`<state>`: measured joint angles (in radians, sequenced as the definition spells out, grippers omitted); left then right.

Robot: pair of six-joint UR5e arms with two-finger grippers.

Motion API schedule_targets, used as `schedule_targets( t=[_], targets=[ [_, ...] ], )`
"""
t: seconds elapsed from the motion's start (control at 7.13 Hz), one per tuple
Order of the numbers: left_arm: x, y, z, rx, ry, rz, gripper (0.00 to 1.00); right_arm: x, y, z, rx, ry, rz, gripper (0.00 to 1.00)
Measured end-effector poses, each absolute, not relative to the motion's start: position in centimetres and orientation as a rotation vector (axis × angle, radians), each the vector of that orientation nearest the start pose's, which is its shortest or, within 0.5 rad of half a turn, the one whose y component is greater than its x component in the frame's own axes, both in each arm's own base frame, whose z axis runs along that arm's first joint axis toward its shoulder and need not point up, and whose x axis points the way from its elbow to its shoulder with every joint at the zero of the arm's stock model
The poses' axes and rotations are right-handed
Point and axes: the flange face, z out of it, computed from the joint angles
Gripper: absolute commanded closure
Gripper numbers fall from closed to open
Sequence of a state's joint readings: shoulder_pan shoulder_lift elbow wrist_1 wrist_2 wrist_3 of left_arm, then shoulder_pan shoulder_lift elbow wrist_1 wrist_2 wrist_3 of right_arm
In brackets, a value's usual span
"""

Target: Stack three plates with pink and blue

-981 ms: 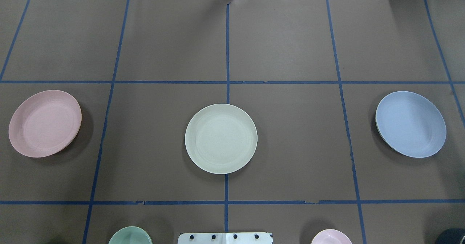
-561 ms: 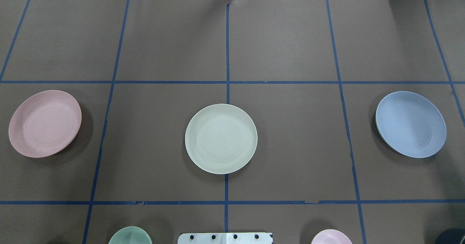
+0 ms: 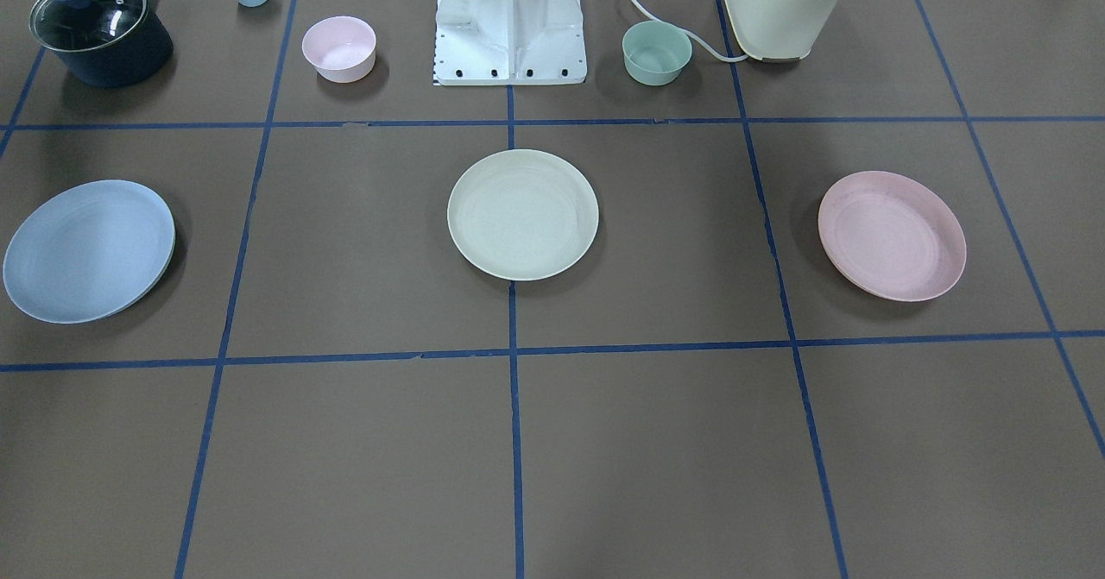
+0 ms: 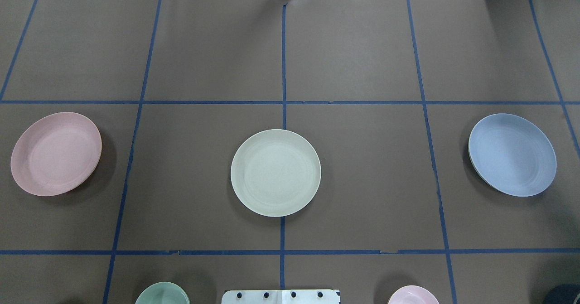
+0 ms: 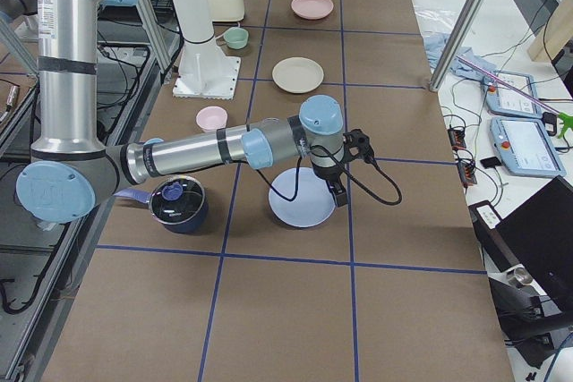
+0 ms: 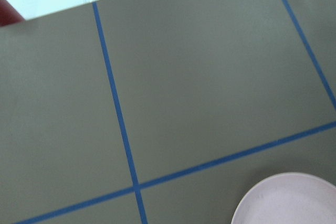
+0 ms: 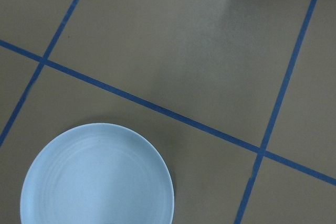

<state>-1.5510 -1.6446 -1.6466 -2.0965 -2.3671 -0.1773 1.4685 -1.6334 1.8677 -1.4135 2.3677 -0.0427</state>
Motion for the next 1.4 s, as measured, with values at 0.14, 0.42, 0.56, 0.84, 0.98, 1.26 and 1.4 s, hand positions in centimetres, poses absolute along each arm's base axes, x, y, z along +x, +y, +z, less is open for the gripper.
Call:
schedule_targets(
  t=[0.14, 0.42, 0.56, 0.84, 0.98, 1.26, 1.4],
  targets=[
    [-3.4, -53.7, 53.3, 0.595, 0.845, 0.14, 0.0, 0.0, -47.9, 51.9, 0.354, -0.819, -0.293, 0.0],
    [4.9, -51.4, 55.7, 0.549, 0.911, 0.153, 0.0, -3.9, -48.0, 51.4, 0.331, -0.831, -0.268, 0.0],
    [9.8, -50.2, 57.1, 0.522, 0.899, 0.097, 0.0, -5.1, -48.1, 51.3, 0.327, -0.827, -0.257, 0.0],
    [16.7, -47.2, 61.8, 0.503, 0.891, 0.023, 0.0, -5.8, -48.1, 51.2, 0.325, -0.822, -0.248, 0.0],
    [16.9, -45.3, 64.4, 0.496, 0.891, 0.016, 0.0, -5.8, -48.1, 51.2, 0.325, -0.822, -0.248, 0.0],
    [16.2, -42.6, 67.3, 0.478, 0.882, 0.016, 0.35, -5.9, -48.1, 51.2, 0.325, -0.821, -0.247, 0.0],
    [16.4, -41.9, 67.8, 0.469, 0.881, 0.026, 0.79, -5.9, -48.1, 51.2, 0.324, -0.821, -0.247, 0.0]
  ],
)
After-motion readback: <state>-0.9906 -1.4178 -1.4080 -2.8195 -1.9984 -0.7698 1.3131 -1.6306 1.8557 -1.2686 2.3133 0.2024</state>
